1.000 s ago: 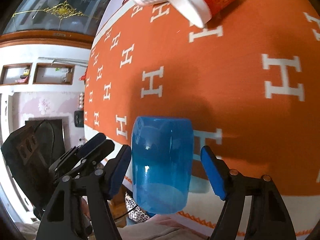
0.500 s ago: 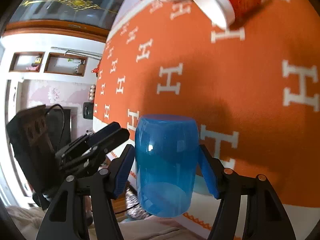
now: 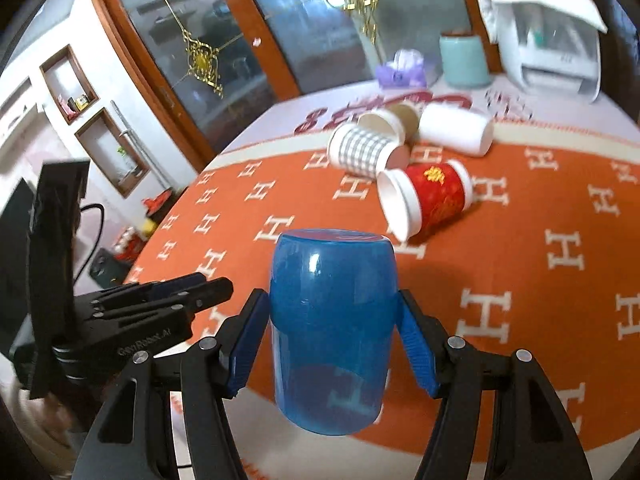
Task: Flip cup upside down
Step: 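Rotate the blue cup with the right gripper, turning its rim toward the table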
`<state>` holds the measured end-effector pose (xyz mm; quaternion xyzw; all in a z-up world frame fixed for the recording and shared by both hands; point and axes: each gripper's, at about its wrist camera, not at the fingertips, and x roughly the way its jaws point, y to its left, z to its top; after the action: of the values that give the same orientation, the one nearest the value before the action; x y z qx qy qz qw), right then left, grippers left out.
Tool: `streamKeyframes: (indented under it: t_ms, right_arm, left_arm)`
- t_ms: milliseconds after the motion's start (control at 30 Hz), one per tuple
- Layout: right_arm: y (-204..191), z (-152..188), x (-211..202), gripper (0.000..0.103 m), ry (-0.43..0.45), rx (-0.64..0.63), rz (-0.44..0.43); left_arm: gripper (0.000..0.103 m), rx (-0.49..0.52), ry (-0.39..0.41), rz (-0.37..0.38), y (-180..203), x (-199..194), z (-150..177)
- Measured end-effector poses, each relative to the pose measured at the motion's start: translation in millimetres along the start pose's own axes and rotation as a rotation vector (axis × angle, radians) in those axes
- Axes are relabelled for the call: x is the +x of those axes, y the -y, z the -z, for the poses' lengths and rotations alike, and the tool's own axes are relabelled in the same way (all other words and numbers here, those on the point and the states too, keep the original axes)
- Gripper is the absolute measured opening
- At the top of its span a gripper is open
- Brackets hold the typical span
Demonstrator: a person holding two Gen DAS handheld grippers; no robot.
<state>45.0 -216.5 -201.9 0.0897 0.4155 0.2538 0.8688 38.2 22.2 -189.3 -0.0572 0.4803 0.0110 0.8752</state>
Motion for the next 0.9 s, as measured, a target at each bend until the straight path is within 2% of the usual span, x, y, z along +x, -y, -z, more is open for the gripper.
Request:
streamKeyframes:
  t_ms: [200, 433, 533, 600, 633, 900]
  right_arm:
    - [2, 25, 6, 0.064, 0.07, 0.003, 0.024]
    - [-6, 52, -8, 0.064, 0.113, -0.101, 0.043]
    - [-15, 63, -14, 0.064, 0.13, -0.142, 0.064]
    - [-19, 67, -17, 0.065, 0.137, -0.154, 0.074]
    - [-21, 70, -18, 0.065, 0.141, -0.161, 0.081]
    - [-40, 91, -23, 0.067, 0.14, -0.253, 0.128]
  left_arm:
    - [0.031, 0.0, 0.007, 0.018, 5, 10, 9]
    - [0.031, 0.016, 0.025, 0.044, 6, 6, 23]
    - [0.038, 0.018, 0.025, 0.041, 5, 4, 28]
    - [0.052, 0.019, 0.022, 0.042, 4, 2, 30]
    - [0.054, 0.02, 0.02, 0.04, 4, 2, 31]
    - [0.057, 0.019, 0.026, 0.009, -1, -3, 37]
